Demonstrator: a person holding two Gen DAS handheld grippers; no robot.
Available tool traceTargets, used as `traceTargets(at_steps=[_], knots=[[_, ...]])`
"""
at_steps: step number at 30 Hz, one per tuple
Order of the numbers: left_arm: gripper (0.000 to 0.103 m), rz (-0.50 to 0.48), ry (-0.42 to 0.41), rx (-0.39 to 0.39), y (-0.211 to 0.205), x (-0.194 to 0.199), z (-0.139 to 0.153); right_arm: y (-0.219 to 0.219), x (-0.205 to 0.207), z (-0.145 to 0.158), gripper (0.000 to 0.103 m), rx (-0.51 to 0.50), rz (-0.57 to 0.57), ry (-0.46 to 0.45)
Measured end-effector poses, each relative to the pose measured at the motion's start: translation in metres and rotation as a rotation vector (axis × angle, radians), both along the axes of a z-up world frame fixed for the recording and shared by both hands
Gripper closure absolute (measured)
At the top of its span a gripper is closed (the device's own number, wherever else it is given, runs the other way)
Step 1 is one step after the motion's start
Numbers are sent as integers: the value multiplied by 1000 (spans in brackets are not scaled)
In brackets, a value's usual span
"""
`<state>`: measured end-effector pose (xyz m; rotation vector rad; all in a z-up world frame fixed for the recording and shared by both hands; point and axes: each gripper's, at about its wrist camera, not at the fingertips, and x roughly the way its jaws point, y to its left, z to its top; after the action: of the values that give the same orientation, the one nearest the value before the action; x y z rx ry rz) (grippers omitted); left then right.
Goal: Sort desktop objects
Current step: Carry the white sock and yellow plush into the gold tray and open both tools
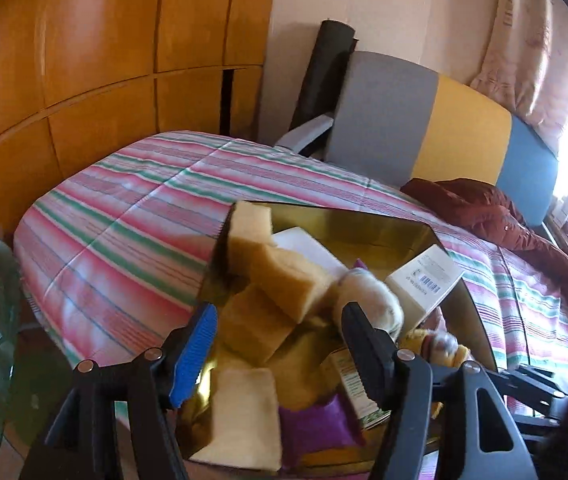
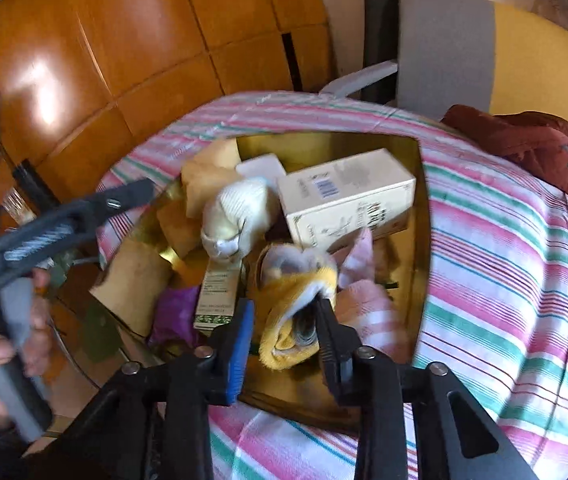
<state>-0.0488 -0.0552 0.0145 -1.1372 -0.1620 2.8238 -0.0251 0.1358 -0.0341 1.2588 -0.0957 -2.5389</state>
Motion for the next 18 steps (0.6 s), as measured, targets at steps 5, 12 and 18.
traceTargets(at_steps=[5,12,18], knots=[[37,18,-7,4,-4,3,2,-12,-24,-19,78,52,-2,-22],[37,19,17,-35,2,12,9,-5,-22,-7,37,-20,-21,20],[37,43,36,-71,6,21,15,-2,15,30,0,20,-85,203]])
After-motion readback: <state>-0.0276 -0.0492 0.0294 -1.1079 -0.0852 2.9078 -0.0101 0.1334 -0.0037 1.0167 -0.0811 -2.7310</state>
